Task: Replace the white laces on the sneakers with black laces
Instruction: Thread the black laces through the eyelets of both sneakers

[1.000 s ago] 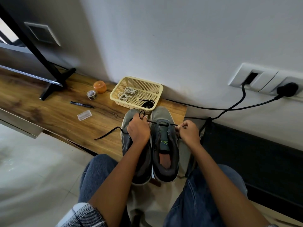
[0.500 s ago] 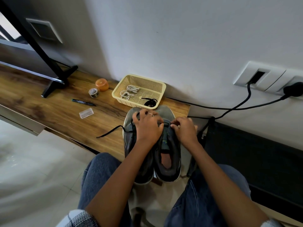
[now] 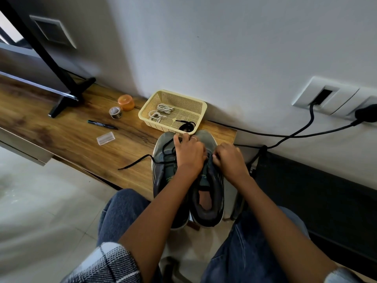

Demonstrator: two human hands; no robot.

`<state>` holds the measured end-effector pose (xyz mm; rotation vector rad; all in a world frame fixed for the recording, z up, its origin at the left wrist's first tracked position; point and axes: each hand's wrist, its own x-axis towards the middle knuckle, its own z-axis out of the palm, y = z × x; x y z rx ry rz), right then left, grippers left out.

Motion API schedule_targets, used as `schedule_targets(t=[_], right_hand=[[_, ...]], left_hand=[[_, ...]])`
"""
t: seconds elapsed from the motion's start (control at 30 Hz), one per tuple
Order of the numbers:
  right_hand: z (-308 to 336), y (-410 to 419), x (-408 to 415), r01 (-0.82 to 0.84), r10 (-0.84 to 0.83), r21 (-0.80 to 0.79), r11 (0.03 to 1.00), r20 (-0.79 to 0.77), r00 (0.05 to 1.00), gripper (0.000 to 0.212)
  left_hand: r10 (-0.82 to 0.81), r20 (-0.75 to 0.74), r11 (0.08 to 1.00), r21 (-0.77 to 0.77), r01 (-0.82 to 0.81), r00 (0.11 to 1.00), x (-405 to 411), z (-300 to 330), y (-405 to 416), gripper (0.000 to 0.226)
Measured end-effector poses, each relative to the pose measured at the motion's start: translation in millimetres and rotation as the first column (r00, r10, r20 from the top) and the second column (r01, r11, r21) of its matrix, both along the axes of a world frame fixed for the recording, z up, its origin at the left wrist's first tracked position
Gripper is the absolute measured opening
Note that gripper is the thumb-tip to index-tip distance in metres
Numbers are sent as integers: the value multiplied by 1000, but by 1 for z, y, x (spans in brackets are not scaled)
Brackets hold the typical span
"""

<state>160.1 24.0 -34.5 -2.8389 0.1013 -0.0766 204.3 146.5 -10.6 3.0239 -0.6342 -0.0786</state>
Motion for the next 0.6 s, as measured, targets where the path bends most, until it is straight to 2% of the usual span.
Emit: schedule_targets(t=[0.1,0.2,0.3,0.37,0.47,0.6], right_hand=[[2,0,4,34,-31,68,997,-58,998,13],[1,-3,11,177,-127,262,949,-196,972,13],[7,-6,18,325,-121,510,796,-392,912,18],[13,-8,20,452,-103,602,658,-522,847,17],[21,-11,22,598,-75,633,492,-653,754,15],[21,-12,26,697,-116,601,392,-719,686,13]], left_hand=[[-15,10,999,44,15,1000,-1,-1,-1,28],[-37,20,998,60,35,999,-1,-2,-1,30],[-39,17,998,46,38,999,-1,-4,0,31],[-36,12,999,38,36,999,0,-6,1,31],[-36,16,999,26,35,999,0,-8,2,30],[-48,26,999,10,48,999,1,-7,1,28]])
